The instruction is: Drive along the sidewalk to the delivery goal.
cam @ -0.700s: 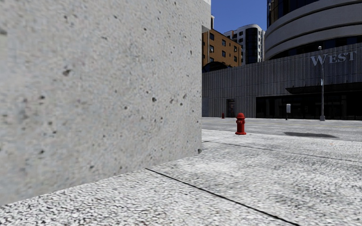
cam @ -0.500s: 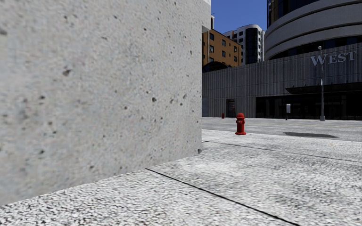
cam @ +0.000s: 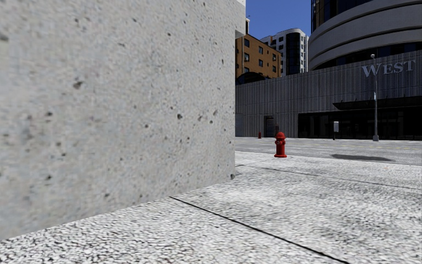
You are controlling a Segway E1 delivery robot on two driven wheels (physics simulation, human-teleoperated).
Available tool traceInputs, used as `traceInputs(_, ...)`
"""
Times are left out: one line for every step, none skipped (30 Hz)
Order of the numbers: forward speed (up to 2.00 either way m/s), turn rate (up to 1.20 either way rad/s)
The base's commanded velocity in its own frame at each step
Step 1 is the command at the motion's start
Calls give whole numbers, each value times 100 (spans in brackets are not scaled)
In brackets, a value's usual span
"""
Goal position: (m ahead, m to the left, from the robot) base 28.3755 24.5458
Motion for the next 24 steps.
traceInputs(0,0)
traceInputs(0,0)
traceInputs(0,0)
traceInputs(0,0)
traceInputs(0,0)
traceInputs(0,0)
traceInputs(0,0)
traceInputs(0,0)
traceInputs(0,0)
traceInputs(0,-2)
traceInputs(0,-2)
traceInputs(0,-18)
traceInputs(16,-24)
traceInputs(49,-29)
traceInputs(72,-43)
traceInputs(72,-43)
traceInputs(81,-55)
traceInputs(83,-59)
traceInputs(83,-60)
traceInputs(87,-60)
traceInputs(89,-60)
traceInputs(89,-60)
traceInputs(94,-60)
traceInputs(98,-60)
